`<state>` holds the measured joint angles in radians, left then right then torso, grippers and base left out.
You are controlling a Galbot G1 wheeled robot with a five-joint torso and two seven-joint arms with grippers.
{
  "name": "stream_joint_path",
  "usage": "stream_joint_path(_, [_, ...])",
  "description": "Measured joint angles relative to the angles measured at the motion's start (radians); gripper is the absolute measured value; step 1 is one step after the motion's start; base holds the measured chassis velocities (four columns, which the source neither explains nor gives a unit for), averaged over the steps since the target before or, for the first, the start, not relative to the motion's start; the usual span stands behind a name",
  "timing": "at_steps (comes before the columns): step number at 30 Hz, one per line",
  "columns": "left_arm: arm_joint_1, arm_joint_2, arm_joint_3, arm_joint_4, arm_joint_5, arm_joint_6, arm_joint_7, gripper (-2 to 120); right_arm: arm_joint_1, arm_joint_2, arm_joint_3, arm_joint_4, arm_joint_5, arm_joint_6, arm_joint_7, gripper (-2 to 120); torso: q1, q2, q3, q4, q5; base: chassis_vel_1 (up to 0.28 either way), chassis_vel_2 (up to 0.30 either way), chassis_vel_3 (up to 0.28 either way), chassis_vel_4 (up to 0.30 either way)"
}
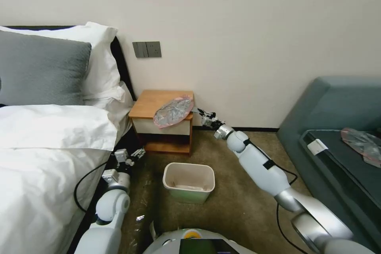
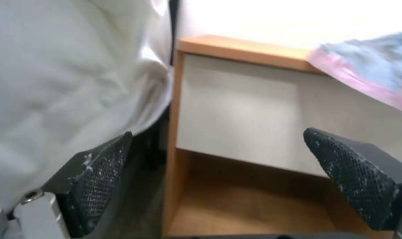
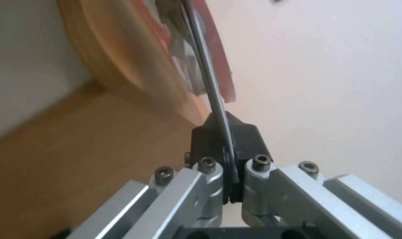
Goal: Pick up the garbage bag from the table and place it over the trash can.
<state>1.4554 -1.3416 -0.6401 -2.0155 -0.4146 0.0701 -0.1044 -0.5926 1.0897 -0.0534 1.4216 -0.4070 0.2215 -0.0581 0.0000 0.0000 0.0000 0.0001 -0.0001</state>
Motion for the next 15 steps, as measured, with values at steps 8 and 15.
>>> stream_joint_path(8, [-0.021,0.0,-0.016,-0.011,-0.04,0.001,-0.012,99,-0.161,-0.047,0.055,0.237,0.053,-0.068,-0.009,0,0.0,0.0,0.0,0.0,0.0001,0.0,0.0,0.0,0.0])
stream_joint_path(15, [-0.022,0.0,-0.017,-0.018,-0.047,0.002,-0.017,99,-0.332,-0.074,0.102,0.361,0.038,-0.077,-0.021,0,0.0,0.0,0.0,-0.0001,0.0002,0.0,0.0,0.0,0.0])
